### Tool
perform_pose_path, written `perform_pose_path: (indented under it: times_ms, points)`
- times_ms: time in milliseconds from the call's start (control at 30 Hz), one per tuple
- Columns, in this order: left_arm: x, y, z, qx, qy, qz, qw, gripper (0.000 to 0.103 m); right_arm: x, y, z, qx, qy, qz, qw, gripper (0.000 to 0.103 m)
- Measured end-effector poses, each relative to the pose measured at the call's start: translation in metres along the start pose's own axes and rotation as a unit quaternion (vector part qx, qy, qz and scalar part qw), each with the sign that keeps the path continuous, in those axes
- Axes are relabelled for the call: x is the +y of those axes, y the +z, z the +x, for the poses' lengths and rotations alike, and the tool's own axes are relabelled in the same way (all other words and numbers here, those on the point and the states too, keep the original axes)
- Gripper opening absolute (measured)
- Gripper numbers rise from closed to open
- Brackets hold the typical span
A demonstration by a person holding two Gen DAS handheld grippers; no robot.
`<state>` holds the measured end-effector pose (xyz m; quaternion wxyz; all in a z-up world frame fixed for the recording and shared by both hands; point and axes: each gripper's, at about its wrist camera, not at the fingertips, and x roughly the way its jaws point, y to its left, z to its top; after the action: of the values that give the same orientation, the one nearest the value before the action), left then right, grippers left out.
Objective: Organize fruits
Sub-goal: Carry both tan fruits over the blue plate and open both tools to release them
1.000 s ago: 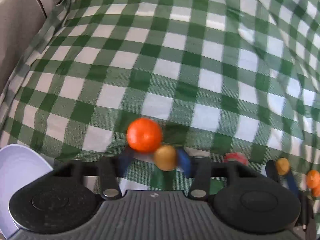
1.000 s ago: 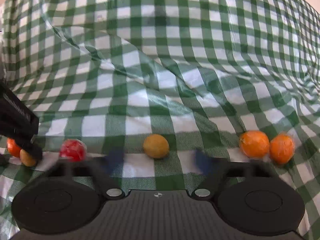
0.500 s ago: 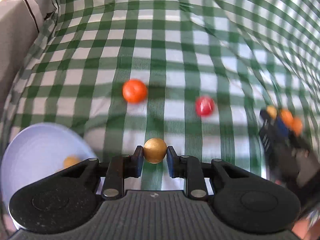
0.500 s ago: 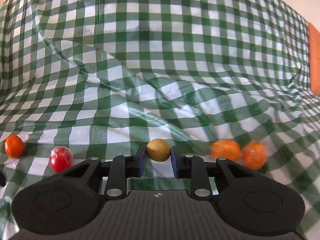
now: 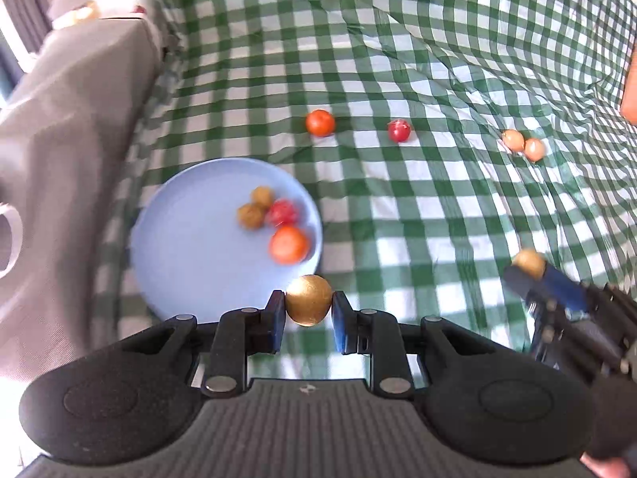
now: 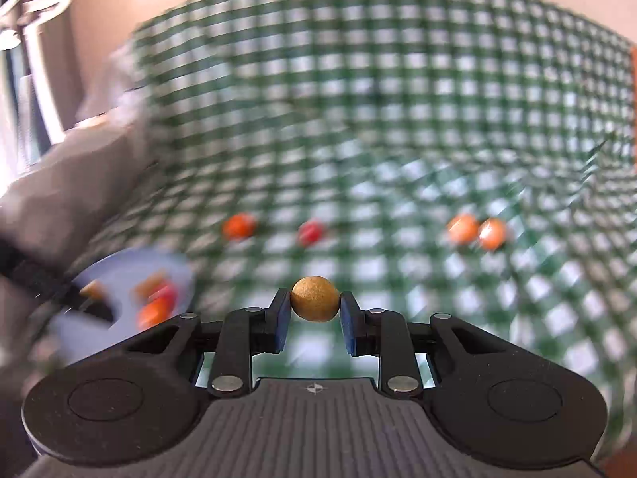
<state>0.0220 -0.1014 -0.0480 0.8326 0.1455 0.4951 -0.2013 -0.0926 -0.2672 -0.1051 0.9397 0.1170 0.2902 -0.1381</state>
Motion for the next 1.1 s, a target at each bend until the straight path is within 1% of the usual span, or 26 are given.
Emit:
perform_pose_path:
  times_ms: [67, 200, 333, 433, 567, 700, 900, 1100]
  points:
    - [0.008, -0.016, -0.016, -0.011, 0.005, -0.001, 0.9999, 0.027, 0.021, -0.006, -0.020, 0.004, 0.026, -0.021, 0.999, 0.028]
    - [0.026, -0.044, -0.047, -0.031, 0.007, -0.016, 0.9994, 0.027, 0.066, -0.007, -0.053, -0.015, 0.070, -0.072, 0.995, 0.028]
    - [0.043, -0.067, -0.070, -0.050, 0.011, -0.038, 0.9980, 0.027, 0.098, -0.007, -0.083, -0.036, 0.094, -0.093, 0.991, 0.028]
    - [0.053, -0.083, -0.082, -0.058, 0.011, -0.046, 0.9972, 0.027, 0.115, -0.010, -0.102, -0.040, 0.104, -0.117, 0.987, 0.028]
    - [0.062, -0.094, -0.088, -0.066, 0.003, -0.058, 0.9962, 0.027, 0.132, -0.014, -0.117, -0.047, 0.107, -0.151, 0.982, 0.028]
    - [0.072, -0.101, -0.095, -0.077, -0.002, -0.063, 0.9950, 0.027, 0.144, -0.014, -0.124, -0.052, 0.102, -0.169, 0.979, 0.028]
    - [0.079, -0.101, -0.092, -0.080, -0.007, -0.068, 0.9945, 0.027, 0.150, -0.017, -0.125, -0.048, 0.091, -0.177, 0.979, 0.028]
    - [0.084, -0.098, -0.085, -0.077, -0.009, -0.074, 0.9942, 0.027, 0.152, -0.017, -0.115, -0.032, 0.087, -0.184, 0.979, 0.028]
